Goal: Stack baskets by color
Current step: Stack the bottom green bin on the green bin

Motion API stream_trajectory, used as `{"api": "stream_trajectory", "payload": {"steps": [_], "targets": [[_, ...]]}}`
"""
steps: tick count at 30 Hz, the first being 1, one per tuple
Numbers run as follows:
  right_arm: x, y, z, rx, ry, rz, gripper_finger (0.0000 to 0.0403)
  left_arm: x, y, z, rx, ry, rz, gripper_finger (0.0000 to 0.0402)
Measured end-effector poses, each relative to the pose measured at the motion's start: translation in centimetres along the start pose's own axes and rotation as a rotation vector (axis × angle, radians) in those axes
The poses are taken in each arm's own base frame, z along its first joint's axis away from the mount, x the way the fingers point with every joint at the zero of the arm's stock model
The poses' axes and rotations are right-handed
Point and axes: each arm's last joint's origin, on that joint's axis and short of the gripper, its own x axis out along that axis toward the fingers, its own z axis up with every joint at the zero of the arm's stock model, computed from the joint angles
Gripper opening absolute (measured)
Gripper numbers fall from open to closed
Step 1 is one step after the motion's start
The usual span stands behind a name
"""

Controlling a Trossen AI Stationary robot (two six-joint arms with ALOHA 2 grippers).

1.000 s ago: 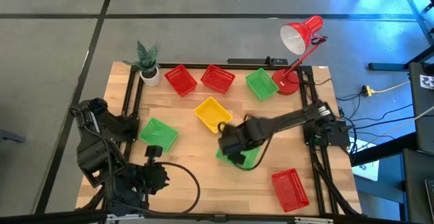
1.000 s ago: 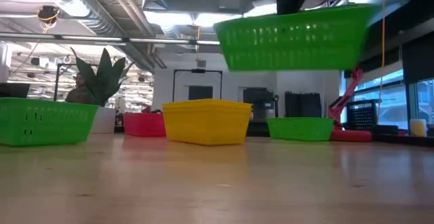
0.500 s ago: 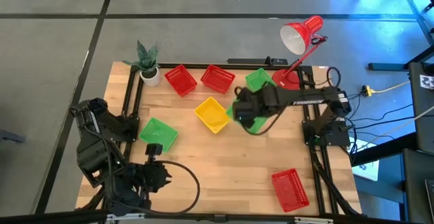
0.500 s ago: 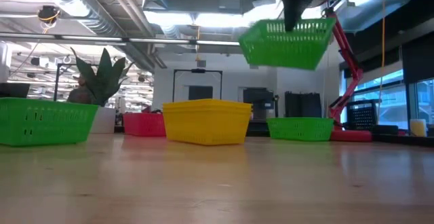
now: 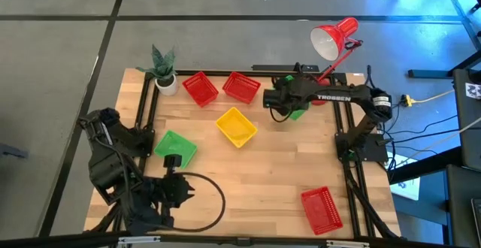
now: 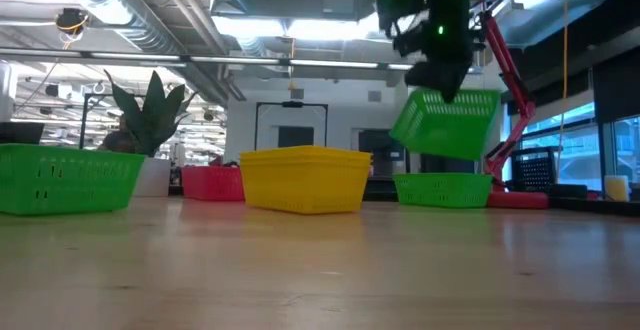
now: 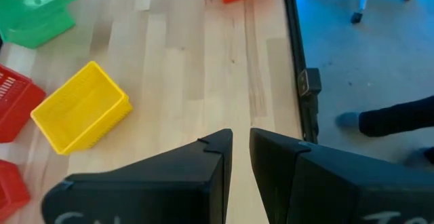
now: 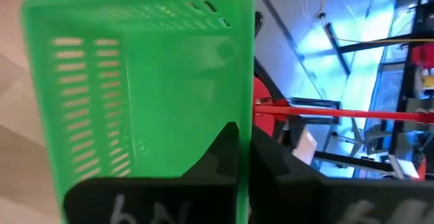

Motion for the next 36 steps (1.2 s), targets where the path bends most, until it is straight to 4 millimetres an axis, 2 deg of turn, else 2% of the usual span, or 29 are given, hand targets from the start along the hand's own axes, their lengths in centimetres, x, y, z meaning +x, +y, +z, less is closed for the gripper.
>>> {"api": "stream_trajectory", "payload": {"steps": [5, 12, 16, 25, 36], "targets": [[2.5, -0.1, 0.6, -0.006, -0.002, 0.007, 0.0004, 0.4, 0.5, 0.4, -0.016, 0.0, 0.016, 0.0043], [4.0, -1.1, 1.4, -0.036, 0.014, 0.004, 0.0004, 0.8, 1.1, 0.8, -0.036, 0.001, 0.035, 0.0043], [4.1, -1.4, 1.6, -0.05, 0.018, 0.009, 0.0004, 0.9, 1.2, 0.9, -0.035, 0.002, 0.038, 0.0043], [2.7, -2.3, 2.9, -0.067, -0.028, 0.053, 0.0004, 0.9, 1.2, 0.9, -0.034, 0.003, 0.036, 0.0043], [5.1, -2.3, 3.5, -0.06, -0.038, 0.146, 0.0004, 0.9, 1.2, 0.9, -0.042, 0.0, 0.035, 0.0043]]}}
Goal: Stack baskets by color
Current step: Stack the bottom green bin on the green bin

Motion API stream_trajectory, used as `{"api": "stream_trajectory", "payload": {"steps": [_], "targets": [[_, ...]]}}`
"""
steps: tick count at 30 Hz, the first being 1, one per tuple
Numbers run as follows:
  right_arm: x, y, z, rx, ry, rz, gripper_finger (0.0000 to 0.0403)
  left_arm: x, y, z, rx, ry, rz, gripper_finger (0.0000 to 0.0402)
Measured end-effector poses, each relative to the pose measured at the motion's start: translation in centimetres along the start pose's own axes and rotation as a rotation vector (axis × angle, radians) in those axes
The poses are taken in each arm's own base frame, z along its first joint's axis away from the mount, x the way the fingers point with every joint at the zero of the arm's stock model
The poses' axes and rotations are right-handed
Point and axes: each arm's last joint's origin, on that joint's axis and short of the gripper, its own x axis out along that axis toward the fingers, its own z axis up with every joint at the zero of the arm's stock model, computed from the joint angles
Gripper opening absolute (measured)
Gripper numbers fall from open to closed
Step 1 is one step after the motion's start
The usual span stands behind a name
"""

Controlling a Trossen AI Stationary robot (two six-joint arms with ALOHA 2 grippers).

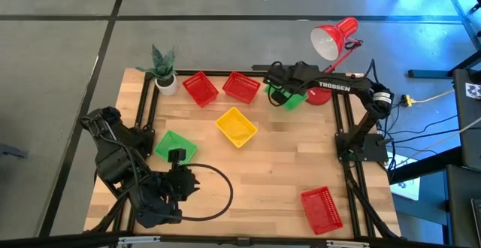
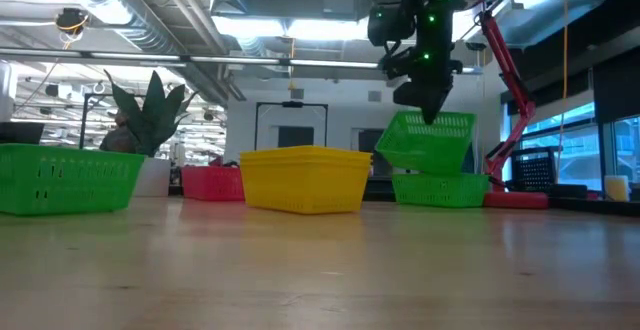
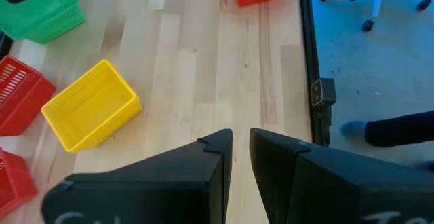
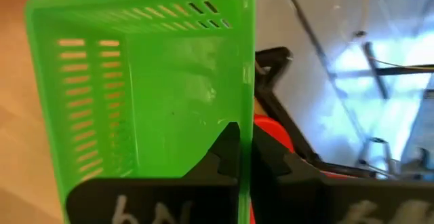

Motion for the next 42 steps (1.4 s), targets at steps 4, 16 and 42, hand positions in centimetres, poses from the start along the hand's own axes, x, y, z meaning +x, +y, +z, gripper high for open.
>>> {"api": "stream_trajectory", "payload": {"steps": [4, 16, 42], "targets": [[0.2, -0.1, 0.1, -0.017, 0.002, 0.047, 0.0004, 0.0, 0.0, 0.0, -0.001, 0.0, 0.0, 0.0043], [0.8, -0.7, 0.0, -0.055, 0.064, 0.203, 0.0004, 0.0, 0.0, 0.0, -0.003, -0.001, 0.001, 0.0043], [0.8, -1.0, -0.6, -0.196, 0.103, 0.126, 0.0163, 0.0, 0.1, 0.0, -0.004, -0.002, 0.004, 0.0043]]}}
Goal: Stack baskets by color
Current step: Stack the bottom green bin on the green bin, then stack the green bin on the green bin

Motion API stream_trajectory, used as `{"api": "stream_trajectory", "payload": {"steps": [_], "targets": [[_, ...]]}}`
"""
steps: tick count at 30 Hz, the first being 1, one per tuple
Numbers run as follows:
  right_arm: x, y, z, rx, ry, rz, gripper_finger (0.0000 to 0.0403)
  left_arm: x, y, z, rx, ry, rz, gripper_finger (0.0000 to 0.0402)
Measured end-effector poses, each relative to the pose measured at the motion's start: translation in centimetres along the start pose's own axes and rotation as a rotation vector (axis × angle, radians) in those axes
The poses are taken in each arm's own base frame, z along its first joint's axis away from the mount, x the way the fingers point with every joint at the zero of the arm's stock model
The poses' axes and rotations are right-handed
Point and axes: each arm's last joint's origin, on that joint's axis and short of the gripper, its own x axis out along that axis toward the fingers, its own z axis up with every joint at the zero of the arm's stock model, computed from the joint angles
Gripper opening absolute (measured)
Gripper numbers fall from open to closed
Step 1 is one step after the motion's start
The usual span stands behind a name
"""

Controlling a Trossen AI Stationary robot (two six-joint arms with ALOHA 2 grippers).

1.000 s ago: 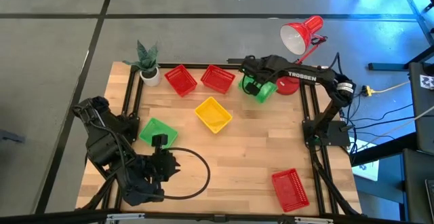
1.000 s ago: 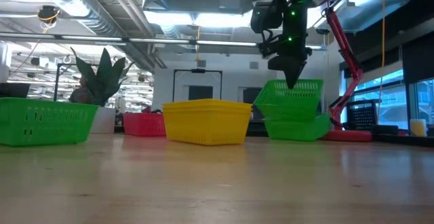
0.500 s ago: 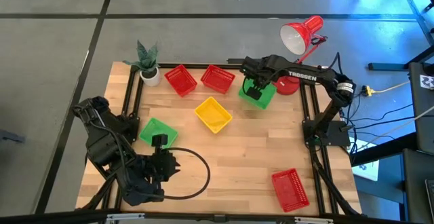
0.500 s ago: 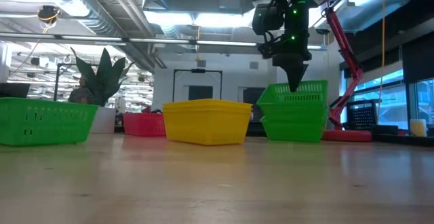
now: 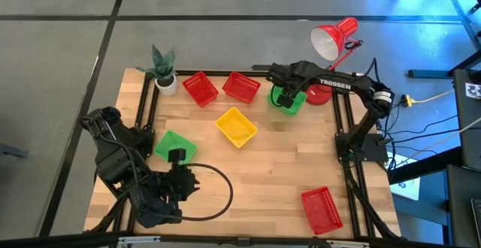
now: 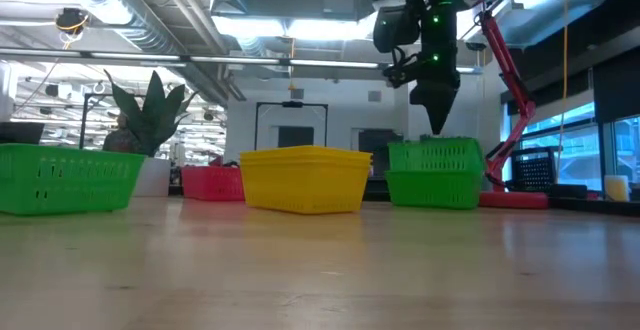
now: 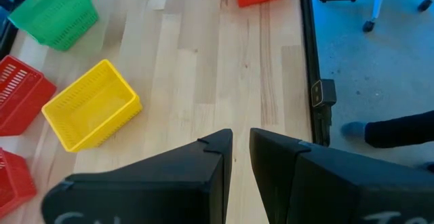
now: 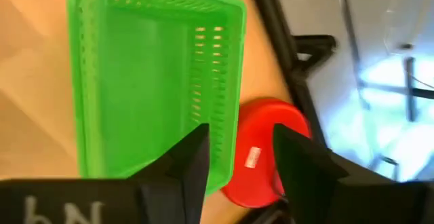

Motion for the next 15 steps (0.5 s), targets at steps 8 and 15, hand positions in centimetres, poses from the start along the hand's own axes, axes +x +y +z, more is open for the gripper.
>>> {"api": "stream_trajectory", "payload": {"steps": [8, 15], "targets": [[-0.2, 0.4, -0.4, -0.036, 0.04, 0.156, 0.0174, 0.5, 0.8, 0.5, -0.029, 0.0, 0.025, 0.0043], [-0.9, 1.7, -0.4, 0.026, 0.069, 0.525, 0.0171, 1.0, 1.6, 0.7, -0.066, 0.023, 0.066, 0.0043]]}}
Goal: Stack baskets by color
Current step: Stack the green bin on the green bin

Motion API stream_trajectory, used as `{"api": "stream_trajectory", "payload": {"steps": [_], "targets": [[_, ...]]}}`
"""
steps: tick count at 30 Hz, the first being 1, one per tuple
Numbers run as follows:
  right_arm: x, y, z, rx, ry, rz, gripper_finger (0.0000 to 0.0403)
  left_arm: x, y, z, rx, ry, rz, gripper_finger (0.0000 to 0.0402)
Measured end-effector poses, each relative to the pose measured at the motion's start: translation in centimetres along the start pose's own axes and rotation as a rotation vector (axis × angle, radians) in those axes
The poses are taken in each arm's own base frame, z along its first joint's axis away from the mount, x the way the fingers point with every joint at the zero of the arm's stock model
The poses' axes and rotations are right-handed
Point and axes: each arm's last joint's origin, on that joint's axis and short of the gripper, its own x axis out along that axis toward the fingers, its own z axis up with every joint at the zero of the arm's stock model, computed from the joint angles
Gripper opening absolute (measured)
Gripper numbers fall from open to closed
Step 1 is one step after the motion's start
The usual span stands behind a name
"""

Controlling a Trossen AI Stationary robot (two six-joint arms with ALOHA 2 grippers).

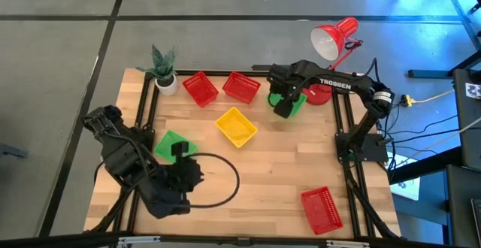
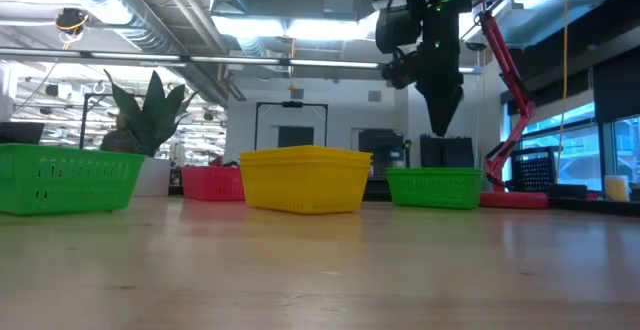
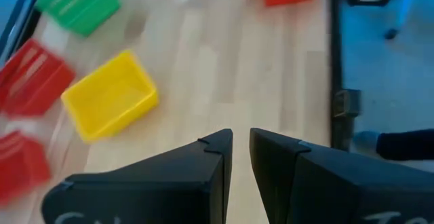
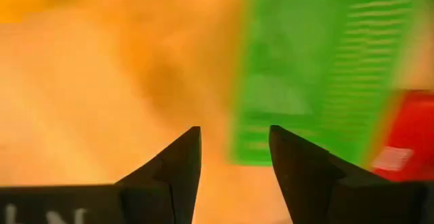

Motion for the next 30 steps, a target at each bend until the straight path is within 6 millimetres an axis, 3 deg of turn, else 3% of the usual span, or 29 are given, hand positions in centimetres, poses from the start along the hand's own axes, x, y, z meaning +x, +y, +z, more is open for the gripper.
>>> {"api": "stream_trajectory", "payload": {"steps": [5, 11, 16, 23, 30], "targets": [[-0.9, 3.1, -0.7, -0.135, 0.006, 0.368, 0.014, 0.4, 1.7, -0.5, -0.274, 0.093, 0.122, 0.0043], [-3.1, 7.0, -2.6, -0.326, -0.03, 0.63, 0.0119, 2.6, 2.3, -0.9, -0.581, 0.15, 0.189, 0.0043], [-5.5, 9.4, -4.8, -0.47, -0.084, 0.693, 0.0118, 4.8, 2.6, -2.0, -0.649, 0.331, 0.204, 0.0043], [-9.1, 11.4, -8.1, -0.633, -0.227, 0.743, 0.0117, 8.4, 3.6, -4.4, -0.722, 0.432, 0.374, 0.0043], [-12.1, 12.2, -10.2, -0.617, -0.347, 0.814, 0.0117, 12.3, 5.2, -7.6, -0.731, 0.566, 0.526, 0.0043]]}}
